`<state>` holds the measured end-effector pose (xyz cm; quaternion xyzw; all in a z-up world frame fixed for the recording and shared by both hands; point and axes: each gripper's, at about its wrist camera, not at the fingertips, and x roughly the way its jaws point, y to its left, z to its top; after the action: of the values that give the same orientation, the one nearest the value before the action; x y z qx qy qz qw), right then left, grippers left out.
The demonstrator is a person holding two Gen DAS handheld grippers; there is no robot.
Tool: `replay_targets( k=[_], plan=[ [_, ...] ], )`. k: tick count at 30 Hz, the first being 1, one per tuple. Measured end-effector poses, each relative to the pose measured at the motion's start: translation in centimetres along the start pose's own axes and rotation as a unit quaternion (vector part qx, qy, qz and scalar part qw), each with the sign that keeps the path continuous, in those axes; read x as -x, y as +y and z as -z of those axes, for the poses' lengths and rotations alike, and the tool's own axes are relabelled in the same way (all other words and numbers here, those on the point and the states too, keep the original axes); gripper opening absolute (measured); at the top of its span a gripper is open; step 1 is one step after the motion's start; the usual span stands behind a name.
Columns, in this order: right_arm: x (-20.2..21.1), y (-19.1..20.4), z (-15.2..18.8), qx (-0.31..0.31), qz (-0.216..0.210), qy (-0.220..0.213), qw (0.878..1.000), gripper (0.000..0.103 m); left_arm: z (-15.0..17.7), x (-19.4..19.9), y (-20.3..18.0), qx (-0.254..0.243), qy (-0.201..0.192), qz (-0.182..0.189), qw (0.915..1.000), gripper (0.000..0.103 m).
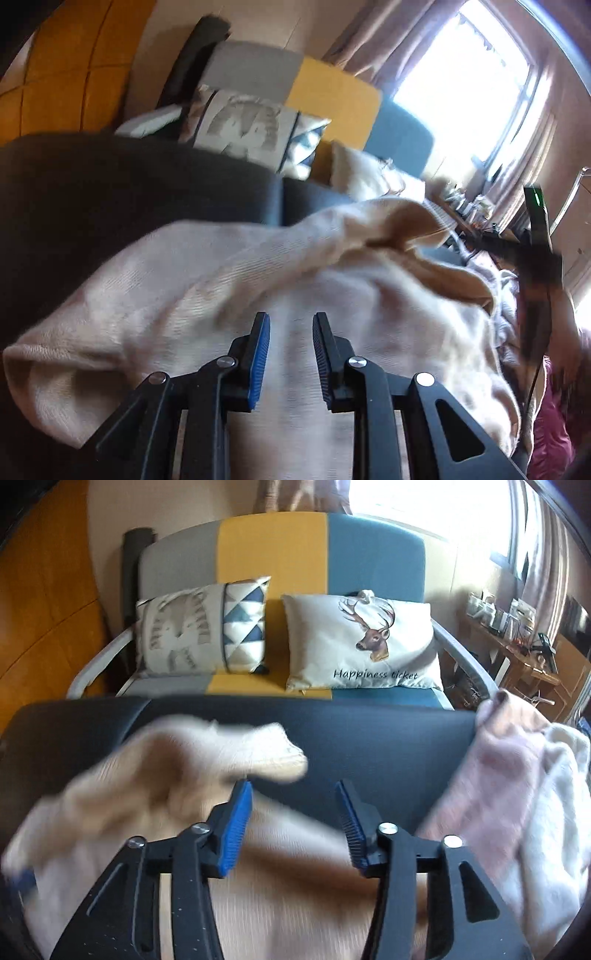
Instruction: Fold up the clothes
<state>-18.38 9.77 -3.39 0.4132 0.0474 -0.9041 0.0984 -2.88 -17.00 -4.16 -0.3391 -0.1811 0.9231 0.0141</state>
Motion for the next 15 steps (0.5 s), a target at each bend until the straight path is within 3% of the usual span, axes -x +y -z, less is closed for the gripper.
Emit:
replay_targets(
  k=[3, 5, 7, 10, 12, 15],
  plan=[
    [0.2, 2.4, 5.0, 0.048, -0.018, 0.049, 0.997, 0.054, 0.3, -1.4, -3.7, -0.065, 0.016, 0.011, 0.9977, 0.024],
    [-0.6, 4.7, 8.6, 0.091, -0.012, 0.085, 0.992, 0.054, 1.2, -3.1, -5.2, -0.104, 0.038, -0.008, 0.9938, 0.024],
    [-0.4, 5.9, 10.2, 0.093, 0.013, 0.05, 0.994, 0.054, 2.1, -5.5, -5.7, -0.136, 0.072, -0.05, 0.9869, 0.024],
    [-0.7, 6.3, 10.5, 0.034, 0.009, 0.032, 0.999, 0.054, 2.2, -6.0, -5.2, -0.165, 0.064, -0.085, 0.9805, 0.024],
    [-1.1, 6.9, 10.1, 0.006, 0.003, 0.028, 1.0, 0.056, 1.7, -6.2, -4.0, -0.149, 0.073, -0.092, 0.9819, 0.027],
    [-1.9, 9.3, 9.3, 0.026, 0.0, 0.028, 0.999, 0.056, 0.6, -6.4, -1.9, -0.12, 0.082, -0.086, 0.9856, 0.024]
  ],
)
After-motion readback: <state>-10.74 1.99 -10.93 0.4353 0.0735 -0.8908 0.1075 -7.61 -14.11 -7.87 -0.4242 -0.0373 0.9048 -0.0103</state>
